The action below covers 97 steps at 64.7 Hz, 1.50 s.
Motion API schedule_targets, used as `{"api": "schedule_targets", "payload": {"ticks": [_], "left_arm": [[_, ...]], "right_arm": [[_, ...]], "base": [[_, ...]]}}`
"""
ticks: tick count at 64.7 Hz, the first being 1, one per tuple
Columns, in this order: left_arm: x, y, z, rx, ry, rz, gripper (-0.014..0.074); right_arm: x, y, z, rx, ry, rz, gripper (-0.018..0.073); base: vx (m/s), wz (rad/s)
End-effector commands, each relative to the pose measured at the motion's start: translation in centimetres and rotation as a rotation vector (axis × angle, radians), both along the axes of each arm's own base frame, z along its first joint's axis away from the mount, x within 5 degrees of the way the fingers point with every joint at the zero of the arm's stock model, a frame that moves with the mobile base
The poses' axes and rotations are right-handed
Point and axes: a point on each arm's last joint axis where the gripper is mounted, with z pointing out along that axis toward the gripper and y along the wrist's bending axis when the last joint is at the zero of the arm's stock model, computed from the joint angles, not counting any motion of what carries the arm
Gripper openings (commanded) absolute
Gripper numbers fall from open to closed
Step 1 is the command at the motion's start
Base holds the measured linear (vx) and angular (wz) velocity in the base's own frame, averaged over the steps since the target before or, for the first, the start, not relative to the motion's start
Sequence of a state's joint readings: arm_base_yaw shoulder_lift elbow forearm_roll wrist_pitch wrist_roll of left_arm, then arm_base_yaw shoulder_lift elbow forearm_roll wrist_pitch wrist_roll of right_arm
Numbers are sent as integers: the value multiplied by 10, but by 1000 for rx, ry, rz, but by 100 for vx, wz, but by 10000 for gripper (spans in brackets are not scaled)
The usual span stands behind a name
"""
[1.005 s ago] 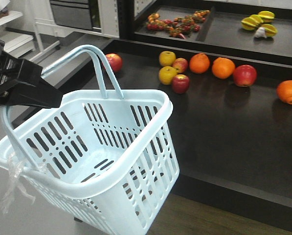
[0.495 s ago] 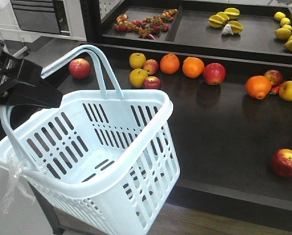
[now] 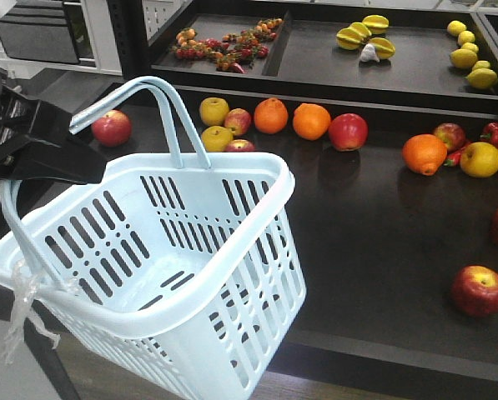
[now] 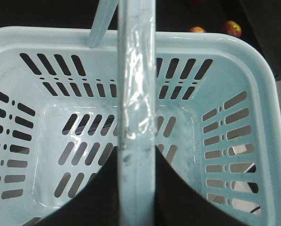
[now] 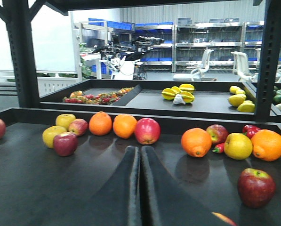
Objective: Pick three apples into basket with both arms
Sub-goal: 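Drive the base up to the fruit table holding the basket aloft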
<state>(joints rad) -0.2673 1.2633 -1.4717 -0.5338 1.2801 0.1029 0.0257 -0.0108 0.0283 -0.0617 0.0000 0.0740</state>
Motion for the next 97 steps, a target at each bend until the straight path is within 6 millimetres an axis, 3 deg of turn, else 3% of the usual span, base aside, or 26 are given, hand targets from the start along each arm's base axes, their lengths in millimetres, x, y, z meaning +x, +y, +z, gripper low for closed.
{"api": "schedule_targets", "payload": {"ticks": [1,97], "left_arm": [[-9,-3,16,-82,-50,-4,-7],[-9,-3,16,-82,-50,-4,-7]], "right_arm": [[-1,0,2,-6,-69,-2,-5],[-1,0,2,-6,-68,-2,-5]], "base": [[12,-12],[8,-12]]}}
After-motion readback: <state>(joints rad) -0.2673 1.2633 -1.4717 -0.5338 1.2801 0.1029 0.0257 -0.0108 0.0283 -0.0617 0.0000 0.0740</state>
